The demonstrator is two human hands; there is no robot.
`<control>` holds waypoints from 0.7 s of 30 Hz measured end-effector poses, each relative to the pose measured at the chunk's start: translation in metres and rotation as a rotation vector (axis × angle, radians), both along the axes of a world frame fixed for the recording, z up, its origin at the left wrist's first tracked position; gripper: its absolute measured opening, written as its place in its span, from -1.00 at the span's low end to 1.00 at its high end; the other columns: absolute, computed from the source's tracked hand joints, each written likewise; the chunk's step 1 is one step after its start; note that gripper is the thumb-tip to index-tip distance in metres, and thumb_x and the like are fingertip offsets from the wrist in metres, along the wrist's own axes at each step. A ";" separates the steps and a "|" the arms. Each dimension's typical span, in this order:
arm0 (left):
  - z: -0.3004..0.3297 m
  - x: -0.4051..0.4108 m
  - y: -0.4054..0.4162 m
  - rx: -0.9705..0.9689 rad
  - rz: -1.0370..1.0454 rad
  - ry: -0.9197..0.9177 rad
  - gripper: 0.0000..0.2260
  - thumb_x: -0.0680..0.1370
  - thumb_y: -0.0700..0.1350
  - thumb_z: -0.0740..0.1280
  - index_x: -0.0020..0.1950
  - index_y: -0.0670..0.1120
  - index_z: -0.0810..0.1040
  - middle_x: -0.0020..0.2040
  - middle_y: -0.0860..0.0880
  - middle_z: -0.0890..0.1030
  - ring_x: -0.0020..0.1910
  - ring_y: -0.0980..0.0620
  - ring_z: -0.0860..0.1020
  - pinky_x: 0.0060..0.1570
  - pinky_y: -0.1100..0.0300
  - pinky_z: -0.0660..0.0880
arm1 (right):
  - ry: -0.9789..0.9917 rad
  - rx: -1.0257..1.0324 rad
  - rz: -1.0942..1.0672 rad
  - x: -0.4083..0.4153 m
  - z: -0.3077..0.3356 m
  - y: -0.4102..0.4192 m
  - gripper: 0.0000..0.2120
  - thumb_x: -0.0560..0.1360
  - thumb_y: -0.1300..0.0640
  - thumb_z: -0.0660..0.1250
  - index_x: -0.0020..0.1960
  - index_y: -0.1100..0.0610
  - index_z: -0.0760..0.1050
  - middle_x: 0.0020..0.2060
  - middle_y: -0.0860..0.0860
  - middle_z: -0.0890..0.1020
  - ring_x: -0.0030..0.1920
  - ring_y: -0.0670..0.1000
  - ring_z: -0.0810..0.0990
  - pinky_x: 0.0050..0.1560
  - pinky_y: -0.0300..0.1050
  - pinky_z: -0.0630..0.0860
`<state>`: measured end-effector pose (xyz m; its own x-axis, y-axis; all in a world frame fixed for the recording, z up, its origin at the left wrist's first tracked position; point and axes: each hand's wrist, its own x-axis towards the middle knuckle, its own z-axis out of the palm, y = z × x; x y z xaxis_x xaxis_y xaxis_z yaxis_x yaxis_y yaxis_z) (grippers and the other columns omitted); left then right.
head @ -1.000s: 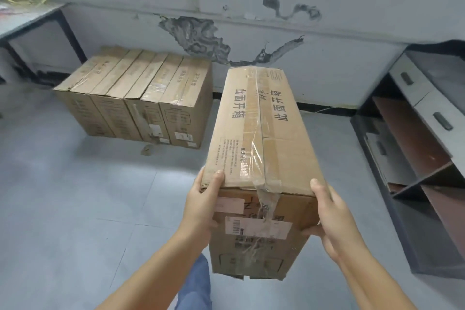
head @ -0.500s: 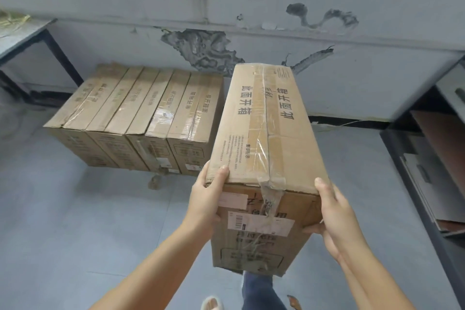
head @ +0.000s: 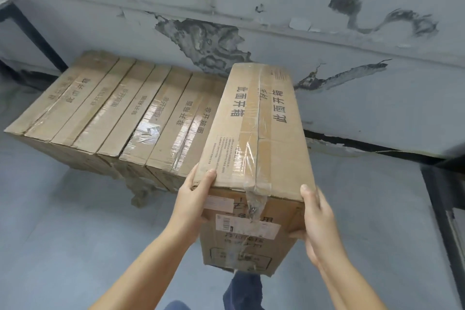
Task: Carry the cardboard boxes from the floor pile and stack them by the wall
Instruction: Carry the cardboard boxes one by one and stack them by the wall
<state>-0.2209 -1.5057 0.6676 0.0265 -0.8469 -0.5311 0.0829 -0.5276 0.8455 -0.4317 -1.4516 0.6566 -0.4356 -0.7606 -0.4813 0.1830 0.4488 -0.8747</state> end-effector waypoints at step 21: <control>-0.343 0.025 -0.118 0.594 0.325 0.197 -0.33 0.59 -0.10 0.29 0.55 -0.19 -0.04 0.38 -0.16 0.44 0.25 -0.07 0.51 0.28 -0.02 0.41 | -0.172 0.342 -0.036 0.034 -0.326 -0.108 -0.51 0.63 0.18 0.19 0.50 -0.14 0.23 0.31 -0.11 0.52 0.25 -0.03 0.53 0.20 0.05 0.52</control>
